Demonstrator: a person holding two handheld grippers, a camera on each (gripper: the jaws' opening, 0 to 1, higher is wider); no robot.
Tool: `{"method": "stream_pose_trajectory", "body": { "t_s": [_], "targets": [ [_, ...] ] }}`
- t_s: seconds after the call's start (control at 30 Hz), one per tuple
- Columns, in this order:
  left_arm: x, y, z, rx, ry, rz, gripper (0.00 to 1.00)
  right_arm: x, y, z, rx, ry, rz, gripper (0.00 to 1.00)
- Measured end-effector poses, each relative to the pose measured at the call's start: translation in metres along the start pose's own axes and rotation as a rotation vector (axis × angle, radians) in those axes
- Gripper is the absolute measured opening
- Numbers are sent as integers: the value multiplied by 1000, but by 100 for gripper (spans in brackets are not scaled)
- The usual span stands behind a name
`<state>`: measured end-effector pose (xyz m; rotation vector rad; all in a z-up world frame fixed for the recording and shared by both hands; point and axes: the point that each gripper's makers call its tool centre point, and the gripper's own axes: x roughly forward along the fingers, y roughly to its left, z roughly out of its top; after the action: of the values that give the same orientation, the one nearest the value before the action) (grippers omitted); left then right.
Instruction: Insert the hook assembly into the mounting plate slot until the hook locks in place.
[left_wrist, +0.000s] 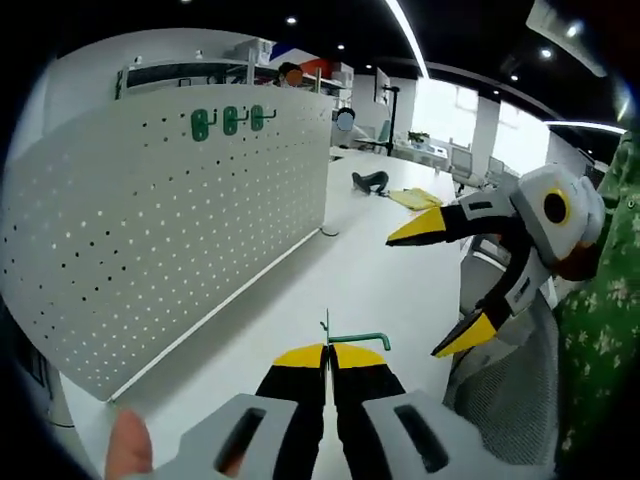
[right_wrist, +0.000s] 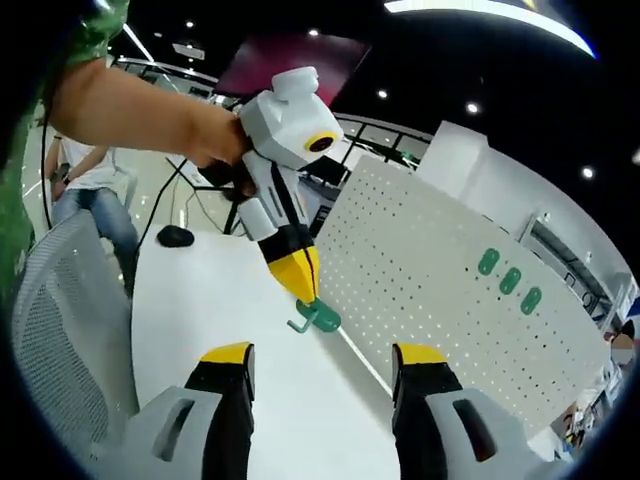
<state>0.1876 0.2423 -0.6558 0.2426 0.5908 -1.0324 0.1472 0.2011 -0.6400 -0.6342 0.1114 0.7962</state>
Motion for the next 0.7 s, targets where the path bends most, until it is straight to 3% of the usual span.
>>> {"method": "stream_pose_trajectory", "body": {
  "t_s": [0.27, 0.47, 0.7],
  "targets": [
    [-4, -17, 5, -48, -8, -84, 2, -1, 1, 2, 23, -16, 26, 43],
    [-13, -31, 7, -76, -9, -176, 2, -5, 2, 7, 226, -70, 96, 35],
    [-29, -52, 11, -108, -40, -337, 2, -14, 2, 19, 407, -145, 165, 27]
  ]
}}
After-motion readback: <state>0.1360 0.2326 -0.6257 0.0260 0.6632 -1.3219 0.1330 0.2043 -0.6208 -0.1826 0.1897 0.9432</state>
